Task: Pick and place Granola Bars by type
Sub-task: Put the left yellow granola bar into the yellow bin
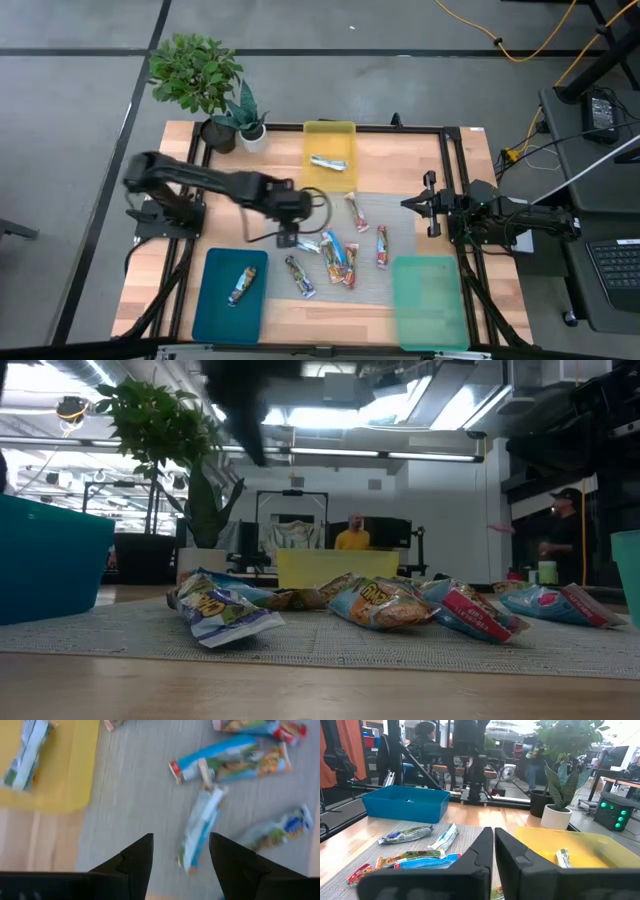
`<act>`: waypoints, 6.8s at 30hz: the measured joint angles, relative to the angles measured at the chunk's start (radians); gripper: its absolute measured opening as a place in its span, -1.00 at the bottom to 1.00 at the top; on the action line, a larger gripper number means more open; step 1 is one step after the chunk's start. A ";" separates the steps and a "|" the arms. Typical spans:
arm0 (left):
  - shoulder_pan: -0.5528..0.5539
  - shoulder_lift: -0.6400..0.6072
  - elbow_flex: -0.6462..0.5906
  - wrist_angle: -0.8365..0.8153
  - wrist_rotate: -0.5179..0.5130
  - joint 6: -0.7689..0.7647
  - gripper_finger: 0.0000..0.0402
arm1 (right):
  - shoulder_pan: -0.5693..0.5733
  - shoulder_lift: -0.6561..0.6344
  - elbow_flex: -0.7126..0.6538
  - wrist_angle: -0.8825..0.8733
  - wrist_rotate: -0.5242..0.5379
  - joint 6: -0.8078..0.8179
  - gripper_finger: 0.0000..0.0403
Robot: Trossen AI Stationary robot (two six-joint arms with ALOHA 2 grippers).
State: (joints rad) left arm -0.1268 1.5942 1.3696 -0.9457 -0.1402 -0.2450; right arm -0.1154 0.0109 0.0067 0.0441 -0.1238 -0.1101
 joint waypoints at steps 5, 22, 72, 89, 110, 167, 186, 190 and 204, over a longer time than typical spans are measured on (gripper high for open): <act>-0.078 -0.158 -0.109 0.001 0.003 -0.065 -0.08 | 0.000 0.000 0.000 0.000 0.000 0.000 -0.89; -0.161 -0.242 -0.120 -0.001 0.005 0.138 -0.01 | 0.000 0.000 0.000 0.000 0.000 0.000 -0.89; -0.043 0.359 -0.117 0.270 0.123 0.286 0.20 | 0.000 0.000 0.000 0.000 0.000 0.000 -0.89; -0.035 0.368 -0.118 0.265 0.156 0.255 -0.29 | 0.000 0.000 0.000 0.000 0.000 0.000 -0.89; 0.007 -0.036 -0.123 0.232 0.158 0.109 -0.71 | 0.000 0.000 0.000 0.000 0.000 0.000 -0.89; 0.586 0.287 0.418 0.295 0.242 0.104 -0.75 | 0.000 0.000 0.000 0.000 0.000 0.000 -0.89; 0.638 0.515 0.417 0.314 0.083 0.093 -0.75 | 0.000 0.000 0.000 0.000 0.000 0.000 -0.89; 0.651 0.560 0.417 0.314 0.114 0.075 -0.75 | 0.000 0.000 0.000 0.000 0.000 0.000 -0.89; 0.653 0.575 0.417 0.314 0.136 0.099 -0.66 | 0.000 0.000 0.000 0.000 0.000 0.000 -0.89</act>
State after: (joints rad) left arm 0.5266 2.1693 1.7870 -0.6320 -0.0037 -0.1459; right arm -0.1155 0.0105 0.0069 0.0438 -0.1238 -0.1101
